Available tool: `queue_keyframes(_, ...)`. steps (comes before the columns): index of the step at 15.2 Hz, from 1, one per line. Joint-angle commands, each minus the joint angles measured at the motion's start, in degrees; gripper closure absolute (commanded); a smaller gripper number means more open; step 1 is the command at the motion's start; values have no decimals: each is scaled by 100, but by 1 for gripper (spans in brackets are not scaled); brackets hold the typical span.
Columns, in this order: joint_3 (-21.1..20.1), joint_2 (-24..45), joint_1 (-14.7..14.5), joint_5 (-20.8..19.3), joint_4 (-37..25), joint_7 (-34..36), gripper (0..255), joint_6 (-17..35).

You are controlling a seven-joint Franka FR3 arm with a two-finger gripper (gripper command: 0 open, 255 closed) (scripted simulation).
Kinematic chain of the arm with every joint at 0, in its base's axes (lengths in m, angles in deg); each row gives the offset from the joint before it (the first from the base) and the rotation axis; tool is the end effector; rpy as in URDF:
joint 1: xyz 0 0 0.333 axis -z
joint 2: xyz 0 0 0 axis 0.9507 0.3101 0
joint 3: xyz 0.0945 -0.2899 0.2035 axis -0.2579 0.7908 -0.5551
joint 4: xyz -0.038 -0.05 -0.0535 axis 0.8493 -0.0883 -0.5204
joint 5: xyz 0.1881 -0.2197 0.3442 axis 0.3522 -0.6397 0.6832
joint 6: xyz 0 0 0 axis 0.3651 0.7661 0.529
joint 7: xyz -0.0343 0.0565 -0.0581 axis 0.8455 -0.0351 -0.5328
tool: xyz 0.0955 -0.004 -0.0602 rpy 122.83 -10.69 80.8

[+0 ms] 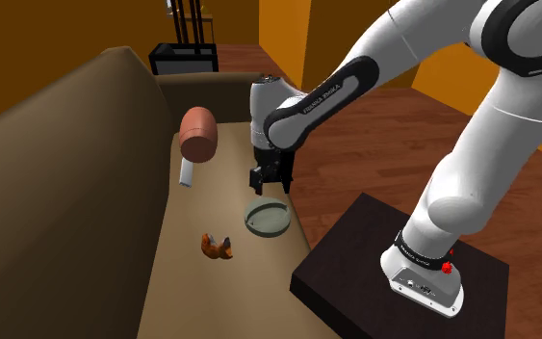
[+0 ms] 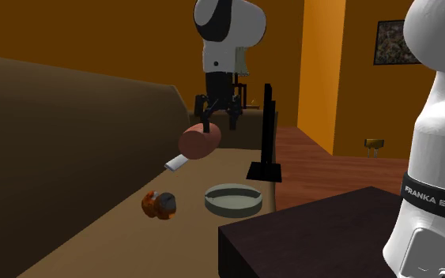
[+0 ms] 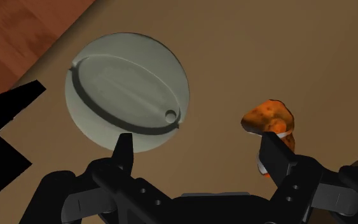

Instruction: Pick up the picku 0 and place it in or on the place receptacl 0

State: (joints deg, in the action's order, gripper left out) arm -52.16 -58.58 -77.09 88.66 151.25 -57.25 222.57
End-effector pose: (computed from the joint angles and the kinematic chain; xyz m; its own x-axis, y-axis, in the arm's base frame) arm 0.4909 0.1650 0.3243 0.9798 0.1985 -0.0228 0.1987 -0.9801 0.0055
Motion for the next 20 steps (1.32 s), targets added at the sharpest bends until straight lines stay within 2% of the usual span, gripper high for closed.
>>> queue_keyframes(1,-53,488,-32,-217,-245,175,0,268)
queue_keyframes(6,-52,1631,-260,-839,-943,694,0,734)
queue_keyframes(11,118,2743,-634,-1383,-1822,1117,0,988)
queue_keyframes(20,286,3297,-754,-1593,-1952,1262,0,1408)
